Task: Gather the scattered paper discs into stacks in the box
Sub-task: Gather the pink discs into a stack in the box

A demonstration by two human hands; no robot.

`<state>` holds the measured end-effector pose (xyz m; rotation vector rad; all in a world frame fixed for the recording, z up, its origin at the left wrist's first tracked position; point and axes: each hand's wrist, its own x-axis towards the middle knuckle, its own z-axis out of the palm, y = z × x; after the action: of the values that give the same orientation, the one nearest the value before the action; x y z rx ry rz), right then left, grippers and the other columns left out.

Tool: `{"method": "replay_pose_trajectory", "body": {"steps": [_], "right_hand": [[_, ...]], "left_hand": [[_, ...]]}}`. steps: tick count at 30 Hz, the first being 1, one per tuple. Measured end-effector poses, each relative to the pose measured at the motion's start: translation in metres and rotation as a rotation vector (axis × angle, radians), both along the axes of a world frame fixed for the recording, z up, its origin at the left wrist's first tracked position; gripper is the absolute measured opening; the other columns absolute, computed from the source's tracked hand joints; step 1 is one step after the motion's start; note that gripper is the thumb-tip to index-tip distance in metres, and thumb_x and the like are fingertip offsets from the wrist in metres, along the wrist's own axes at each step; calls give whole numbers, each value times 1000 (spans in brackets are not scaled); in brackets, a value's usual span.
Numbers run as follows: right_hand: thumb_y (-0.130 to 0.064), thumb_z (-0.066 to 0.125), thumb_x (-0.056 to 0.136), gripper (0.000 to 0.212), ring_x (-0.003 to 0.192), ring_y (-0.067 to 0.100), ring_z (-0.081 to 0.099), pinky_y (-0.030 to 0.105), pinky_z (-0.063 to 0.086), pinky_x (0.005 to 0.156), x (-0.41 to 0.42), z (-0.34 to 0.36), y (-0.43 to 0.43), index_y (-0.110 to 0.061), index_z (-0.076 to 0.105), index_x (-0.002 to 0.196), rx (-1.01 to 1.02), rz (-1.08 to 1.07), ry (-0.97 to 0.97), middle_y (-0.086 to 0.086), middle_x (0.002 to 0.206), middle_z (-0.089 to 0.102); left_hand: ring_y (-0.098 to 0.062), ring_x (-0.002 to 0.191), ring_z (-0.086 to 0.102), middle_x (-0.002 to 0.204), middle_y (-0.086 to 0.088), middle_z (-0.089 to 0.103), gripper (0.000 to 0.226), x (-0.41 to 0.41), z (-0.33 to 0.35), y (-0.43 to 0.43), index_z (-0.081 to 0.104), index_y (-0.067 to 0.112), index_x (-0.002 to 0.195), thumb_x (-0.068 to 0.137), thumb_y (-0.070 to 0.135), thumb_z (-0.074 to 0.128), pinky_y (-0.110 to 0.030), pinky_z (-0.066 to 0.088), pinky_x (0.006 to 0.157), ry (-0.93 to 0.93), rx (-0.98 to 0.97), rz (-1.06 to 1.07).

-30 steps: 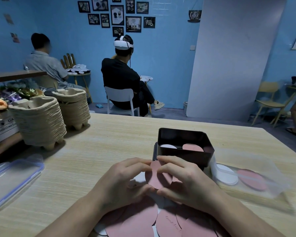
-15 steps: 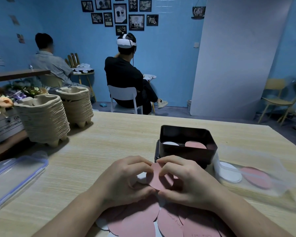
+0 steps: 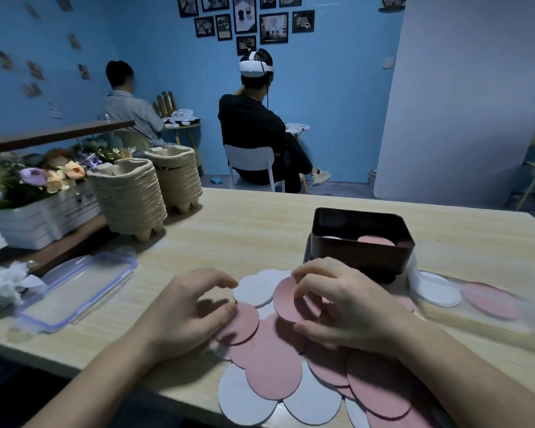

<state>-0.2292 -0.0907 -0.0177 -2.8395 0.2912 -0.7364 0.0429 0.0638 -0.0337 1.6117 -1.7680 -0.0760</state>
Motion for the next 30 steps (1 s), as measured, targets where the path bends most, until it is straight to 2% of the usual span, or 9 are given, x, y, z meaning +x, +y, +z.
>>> {"method": "replay_pose_trajectory", "body": {"steps": [2,4,7,12,15,19,22,25,30], "right_hand": [[-55,73,83,36,119,10,56,30,51,95,0,-1,1,-25,66,103,18,11,13,-8,129,59],[-54,74,83,36,121,9,56,28,49,98,-1,-2,2,-27,66,104,48,19,14,-8,131,59],[-54,76,83,35,122,8,56,29,49,99,-4,-4,1,-28,66,105,56,22,18,-9,132,58],[-55,76,84,34,124,6,54,28,47,101,-6,-5,-1,-32,64,106,47,3,38,-10,135,57],[-57,74,84,35,126,5,52,27,46,102,-4,-7,-1,-33,64,108,29,-7,63,-11,138,56],[-58,73,84,38,124,6,56,27,50,98,-5,-6,-2,-32,63,110,25,-21,74,-11,137,57],[-55,75,83,49,114,10,62,33,53,91,-4,-6,-2,-32,57,122,62,-19,41,-10,128,60],[-53,76,84,57,109,11,63,32,54,89,-6,-5,-2,-32,51,131,60,-11,0,-8,124,62],[-50,77,88,47,113,12,63,30,53,92,-5,-5,-6,-26,60,124,48,30,-22,-6,128,60]], "left_hand": [[-3,117,63,117,22,68,46,0,-3,11,69,31,123,81,50,72,-27,53,94,6,102,-25],[1,123,57,126,24,63,63,-1,-6,16,62,32,134,77,55,76,-26,48,101,-72,182,-42],[5,124,53,130,22,60,74,-3,-6,19,58,32,139,72,59,77,-22,45,105,-69,216,-20],[7,119,59,123,22,64,62,-7,-5,21,62,32,130,74,53,78,-23,49,100,-13,164,-5],[-4,117,64,117,21,68,52,-8,-3,19,66,28,124,76,45,80,-29,55,95,42,104,-9],[-11,113,65,115,19,67,48,-19,8,4,65,31,122,78,40,83,-28,56,84,6,-2,-61],[-8,107,65,113,14,67,48,-32,12,-15,66,21,122,80,31,86,-28,53,87,-66,-64,-143],[-5,103,63,110,13,67,48,-43,10,-30,64,21,122,81,34,85,-30,52,87,-104,-87,-178],[-6,110,64,116,12,68,44,-48,-2,-35,64,20,114,80,39,85,-31,52,90,-76,-146,-167]]}}
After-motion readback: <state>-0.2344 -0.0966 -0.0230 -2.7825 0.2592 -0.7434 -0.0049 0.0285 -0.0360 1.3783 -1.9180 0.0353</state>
